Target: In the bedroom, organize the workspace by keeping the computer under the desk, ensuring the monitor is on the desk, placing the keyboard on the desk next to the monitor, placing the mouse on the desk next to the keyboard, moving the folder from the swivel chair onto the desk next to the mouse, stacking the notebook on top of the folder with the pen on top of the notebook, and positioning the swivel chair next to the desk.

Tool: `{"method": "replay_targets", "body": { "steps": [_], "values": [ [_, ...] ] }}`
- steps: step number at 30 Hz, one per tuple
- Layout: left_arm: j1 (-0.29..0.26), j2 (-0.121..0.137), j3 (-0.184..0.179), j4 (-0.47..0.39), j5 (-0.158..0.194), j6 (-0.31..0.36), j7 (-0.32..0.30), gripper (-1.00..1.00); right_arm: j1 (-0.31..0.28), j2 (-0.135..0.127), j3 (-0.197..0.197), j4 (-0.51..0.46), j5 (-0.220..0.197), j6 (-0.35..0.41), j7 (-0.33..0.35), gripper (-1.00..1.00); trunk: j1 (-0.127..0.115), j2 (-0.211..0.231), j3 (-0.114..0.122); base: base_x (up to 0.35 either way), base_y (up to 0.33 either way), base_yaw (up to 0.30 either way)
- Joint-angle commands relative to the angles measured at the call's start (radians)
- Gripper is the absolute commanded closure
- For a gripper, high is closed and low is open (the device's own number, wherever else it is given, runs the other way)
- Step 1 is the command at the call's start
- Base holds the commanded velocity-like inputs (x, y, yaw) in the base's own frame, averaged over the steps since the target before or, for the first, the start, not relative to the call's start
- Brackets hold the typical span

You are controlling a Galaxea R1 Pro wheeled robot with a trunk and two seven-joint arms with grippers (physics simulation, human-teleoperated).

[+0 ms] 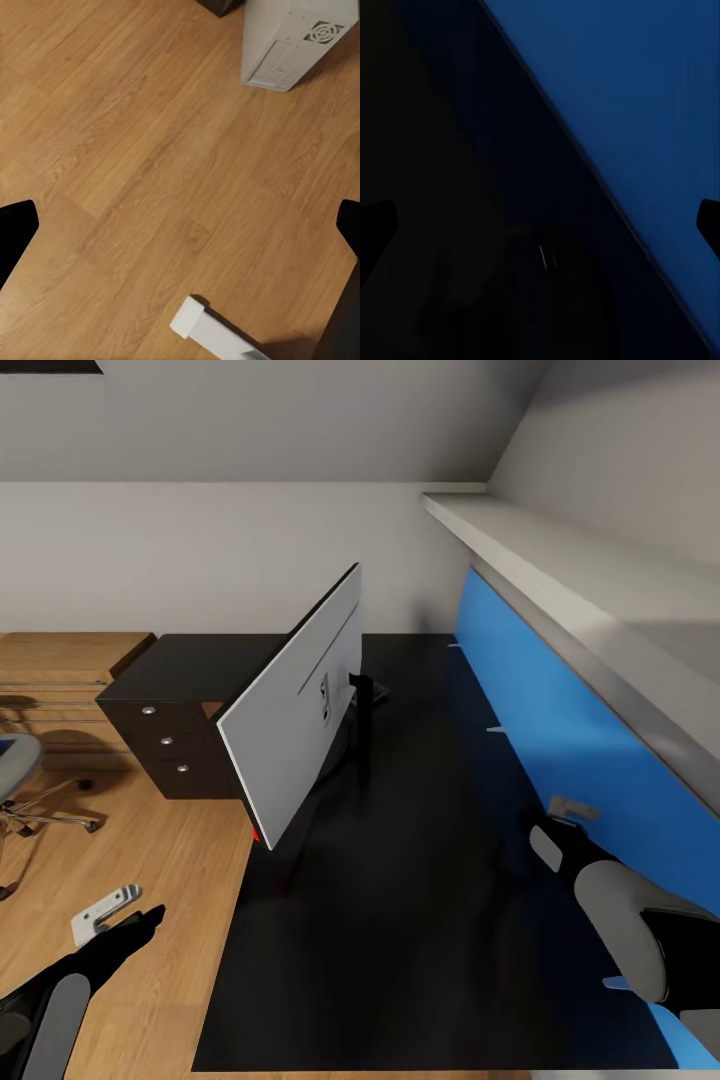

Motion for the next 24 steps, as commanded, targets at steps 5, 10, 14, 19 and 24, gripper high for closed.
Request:
{"method": "replay_targets", "body": {
  "steps": [5,10,14,19,24],
  "values": [
    [0.000,-0.001,0.002,-0.002,0.011,0.004,0.008,-1.00,0.000,0.000,-0.007,-0.004,0.000,0.054,-0.002,-1.00,0.000,-0.001,-0.001,0.000,0.000,0.000],
    [0.000,-0.001,0.004,-0.002,0.011,0.004,0.008,-1.00,0.000,0.000,-0.006,-0.005,0.000,0.067,-0.003,-1.00,0.000,-0.001,-0.001,0.000,0.000,0.000],
    [0.000,-0.001,0.004,-0.002,0.011,0.004,0.008,-1.00,0.000,0.000,-0.006,-0.005,0.000,0.070,-0.003,-1.00,0.000,-0.001,-0.001,0.000,0.000,0.000],
    [0.000,-0.001,0.004,-0.002,0.011,0.004,0.008,-1.00,0.000,0.000,-0.005,-0.006,0.000,0.079,-0.003,-1.00,0.000,-0.001,-0.001,0.000,0.000,0.000],
    [-0.001,-0.001,0.004,-0.002,0.011,0.004,0.008,-1.00,0.000,0.000,-0.005,-0.005,0.000,0.083,-0.003,-1.00,0.000,-0.001,-0.001,0.000,0.000,0.000]
  ]
}}
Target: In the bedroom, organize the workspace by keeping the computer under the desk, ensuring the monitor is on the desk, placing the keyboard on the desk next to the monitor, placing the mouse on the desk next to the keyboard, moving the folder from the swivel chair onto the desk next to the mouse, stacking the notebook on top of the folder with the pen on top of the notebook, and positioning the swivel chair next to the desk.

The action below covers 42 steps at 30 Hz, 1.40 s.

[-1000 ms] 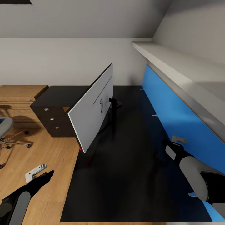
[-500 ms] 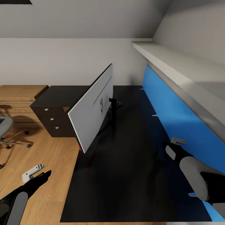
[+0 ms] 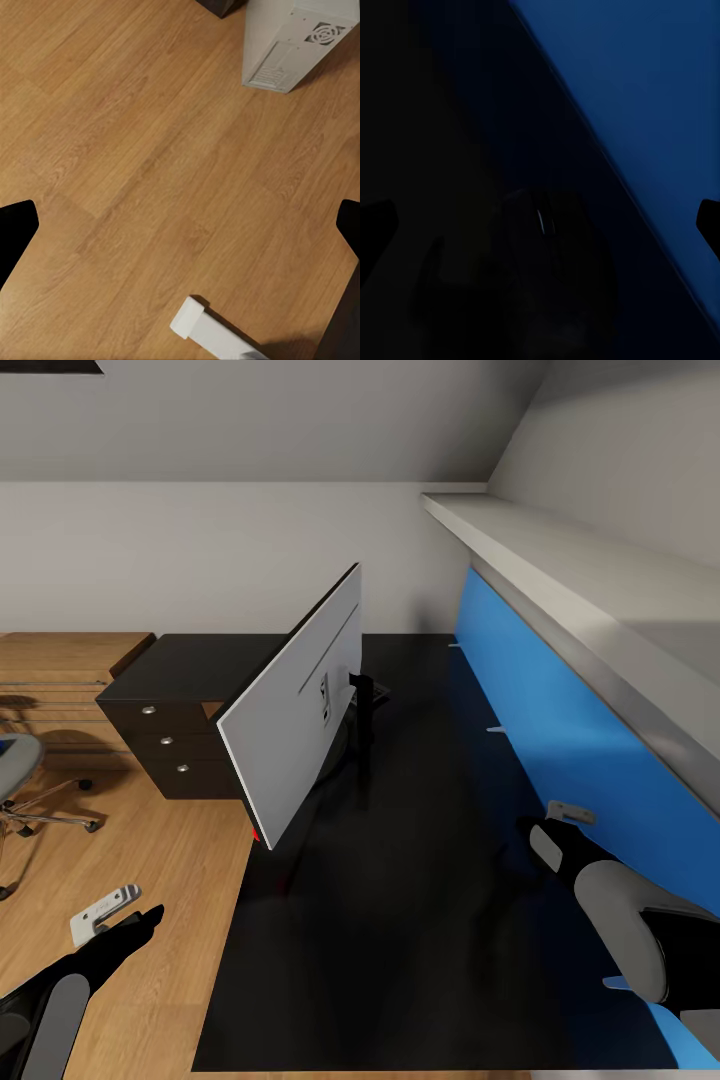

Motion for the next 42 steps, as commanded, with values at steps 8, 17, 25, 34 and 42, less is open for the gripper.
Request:
{"method": "replay_targets", "body": {
  "steps": [8,17,25,34,42],
  "values": [
    [0.000,0.000,-0.001,-0.001,0.011,0.004,0.008,-1.00,0.000,-0.002,-0.008,-0.002,0.003,0.047,-0.003,-1.00,0.000,-0.001,-0.001,0.000,0.000,0.000],
    [0.000,-0.001,-0.001,-0.001,0.011,0.004,0.008,-1.00,0.000,-0.002,-0.007,-0.002,0.003,0.055,-0.004,-1.00,0.004,-0.008,-0.004,0.000,0.000,0.000],
    [0.000,-0.001,0.000,-0.001,0.011,0.004,0.008,-1.00,0.000,-0.003,-0.007,-0.002,0.003,0.055,-0.004,-1.00,0.035,-0.064,-0.029,0.000,0.000,0.000],
    [0.000,-0.001,0.000,-0.001,0.011,0.004,0.008,-1.00,0.000,-0.004,-0.008,0.000,0.003,0.087,-0.005,-1.00,0.069,-0.127,-0.058,0.000,0.000,0.000],
    [0.000,-0.001,0.001,-0.001,0.011,0.004,0.008,-1.00,0.000,-0.019,-0.009,0.001,-0.002,0.096,-0.005,-1.00,0.100,-0.183,-0.083,0.000,0.000,0.000]
  ]
}}
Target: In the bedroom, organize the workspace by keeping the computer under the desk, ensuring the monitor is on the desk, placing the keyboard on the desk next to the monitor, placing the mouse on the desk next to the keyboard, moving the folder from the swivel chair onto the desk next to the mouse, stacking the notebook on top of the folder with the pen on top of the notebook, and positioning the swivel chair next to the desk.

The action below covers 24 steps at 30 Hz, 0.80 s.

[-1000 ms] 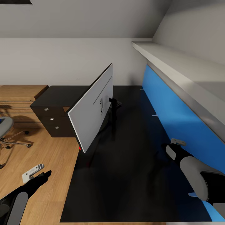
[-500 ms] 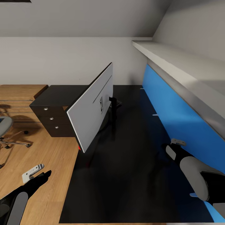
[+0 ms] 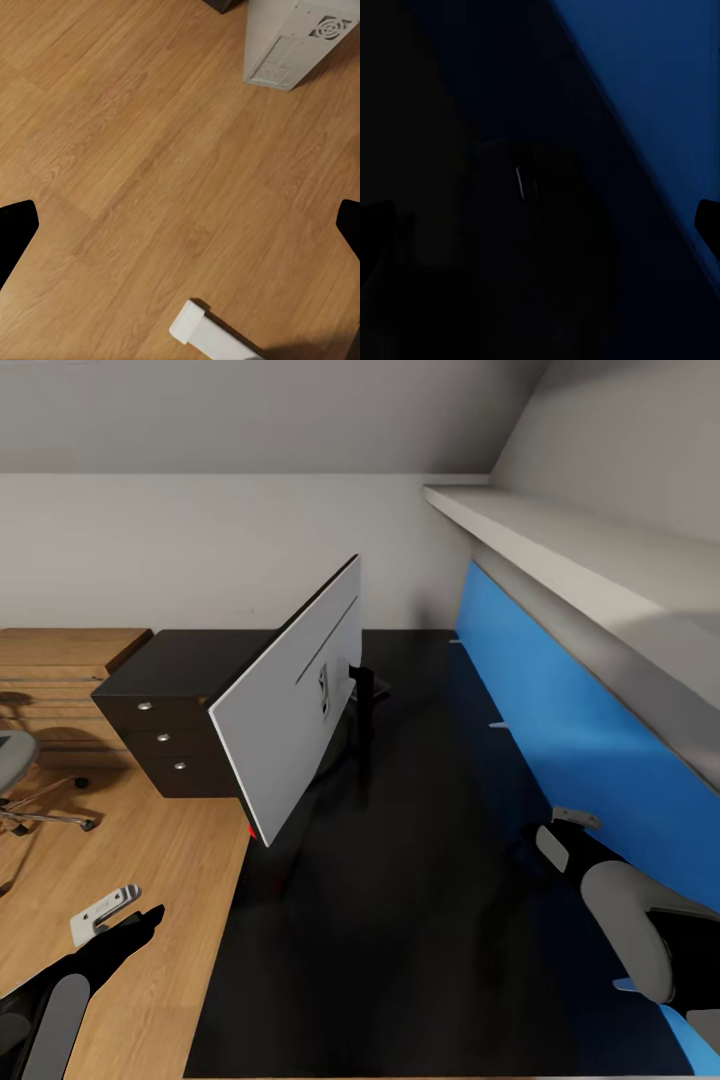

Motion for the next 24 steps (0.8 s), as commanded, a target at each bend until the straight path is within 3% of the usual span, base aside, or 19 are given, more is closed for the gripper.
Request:
{"method": "replay_targets", "body": {
  "steps": [1,8,24],
  "values": [
    [-0.001,0.000,0.000,-0.001,0.011,0.004,0.008,-1.00,0.000,-0.001,-0.006,-0.002,-0.013,0.006,-0.003,-1.00,0.004,-0.008,-0.004,0.000,0.000,0.000],
    [-0.001,0.000,0.000,-0.001,0.011,0.004,0.008,-1.00,0.000,-0.003,-0.006,-0.002,-0.020,0.006,-0.005,-1.00,0.031,-0.057,-0.026,0.000,0.000,0.000],
    [-0.001,0.000,0.000,-0.001,0.011,0.004,0.008,-1.00,0.000,-0.003,-0.006,-0.002,-0.029,0.066,0.000,-1.00,0.031,-0.057,-0.026,0.000,0.000,0.000]
  ]
}}
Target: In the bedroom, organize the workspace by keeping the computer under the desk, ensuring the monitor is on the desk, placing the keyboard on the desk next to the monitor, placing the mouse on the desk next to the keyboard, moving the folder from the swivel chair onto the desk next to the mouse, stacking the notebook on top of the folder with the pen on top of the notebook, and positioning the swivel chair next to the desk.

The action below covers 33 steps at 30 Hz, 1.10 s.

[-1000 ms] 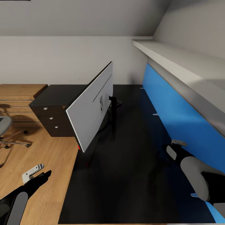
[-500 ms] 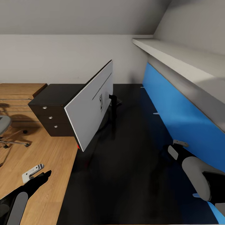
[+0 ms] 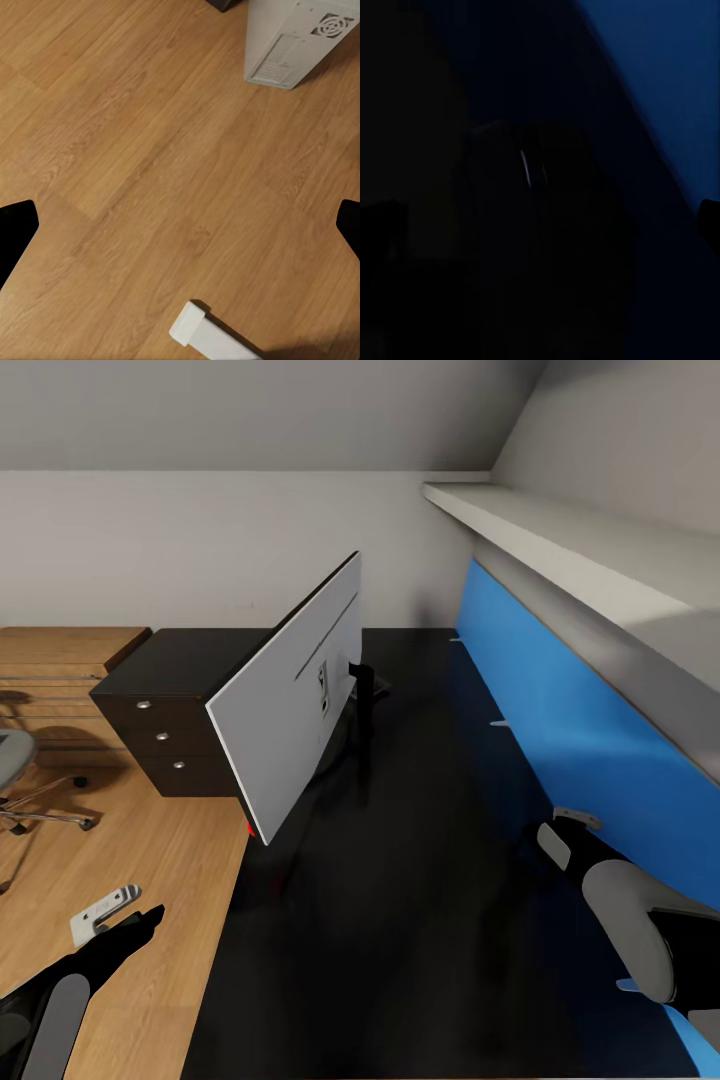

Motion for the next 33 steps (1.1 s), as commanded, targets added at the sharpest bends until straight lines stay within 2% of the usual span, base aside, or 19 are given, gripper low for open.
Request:
{"method": "replay_targets", "body": {
  "steps": [1,14,21,33],
  "values": [
    [-0.001,0.000,0.000,-0.001,0.011,0.004,0.008,-1.00,0.000,0.001,-0.009,0.015,-0.009,0.012,-0.001,-1.00,0.000,-0.001,-0.001,0.000,0.000,0.000],
    [-0.001,0.000,0.000,-0.001,0.011,0.004,0.008,-1.00,0.000,0.001,-0.009,0.015,-0.010,0.015,-0.001,-1.00,0.000,-0.001,-0.001,0.000,0.000,0.000],
    [-0.001,-0.001,0.000,-0.001,0.011,0.004,0.008,-1.00,0.000,0.001,-0.009,0.015,-0.010,0.014,-0.001,-1.00,0.027,-0.050,-0.023,0.000,0.000,0.000],
    [-0.001,-0.001,0.000,-0.001,0.011,0.004,0.008,-1.00,0.000,0.001,-0.009,0.015,-0.010,0.014,-0.001,-1.00,0.027,-0.050,-0.023,0.000,0.000,0.000]
  ]
}}
